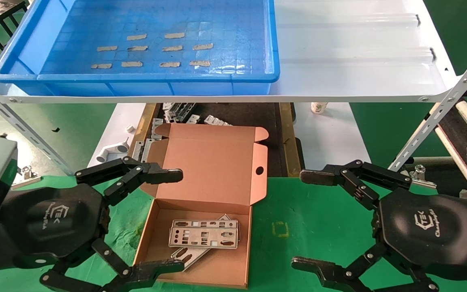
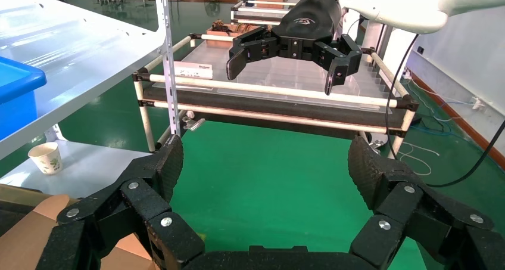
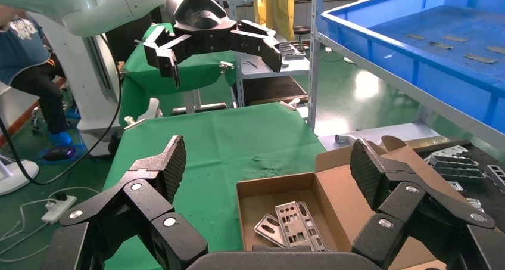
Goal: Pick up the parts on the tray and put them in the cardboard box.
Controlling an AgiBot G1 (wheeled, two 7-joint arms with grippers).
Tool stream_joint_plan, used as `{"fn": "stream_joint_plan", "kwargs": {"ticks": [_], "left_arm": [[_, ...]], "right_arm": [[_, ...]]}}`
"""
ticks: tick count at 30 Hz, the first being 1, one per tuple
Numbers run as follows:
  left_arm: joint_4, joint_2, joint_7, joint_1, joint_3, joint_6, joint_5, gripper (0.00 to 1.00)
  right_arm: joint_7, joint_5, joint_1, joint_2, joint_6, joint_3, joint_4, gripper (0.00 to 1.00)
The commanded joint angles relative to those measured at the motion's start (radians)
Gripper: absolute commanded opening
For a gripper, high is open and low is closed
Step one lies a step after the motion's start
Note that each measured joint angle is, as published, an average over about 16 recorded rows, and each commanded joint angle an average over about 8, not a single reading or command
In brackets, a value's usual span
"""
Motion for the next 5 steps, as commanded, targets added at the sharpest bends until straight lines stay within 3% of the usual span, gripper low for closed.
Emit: {"fn": "stream_joint_plan", "kwargs": {"ticks": [1, 5], "left_arm": [[0.0, 0.0, 0.0, 0.0, 0.0, 0.0, 0.0, 1.0], [0.0, 0.0, 0.0, 0.0, 0.0, 0.0, 0.0, 1.0]], "right_arm": [[0.0, 0.0, 0.0, 0.0, 0.0, 0.0, 0.0, 1.0], [0.0, 0.0, 0.0, 0.0, 0.0, 0.0, 0.0, 1.0]]}}
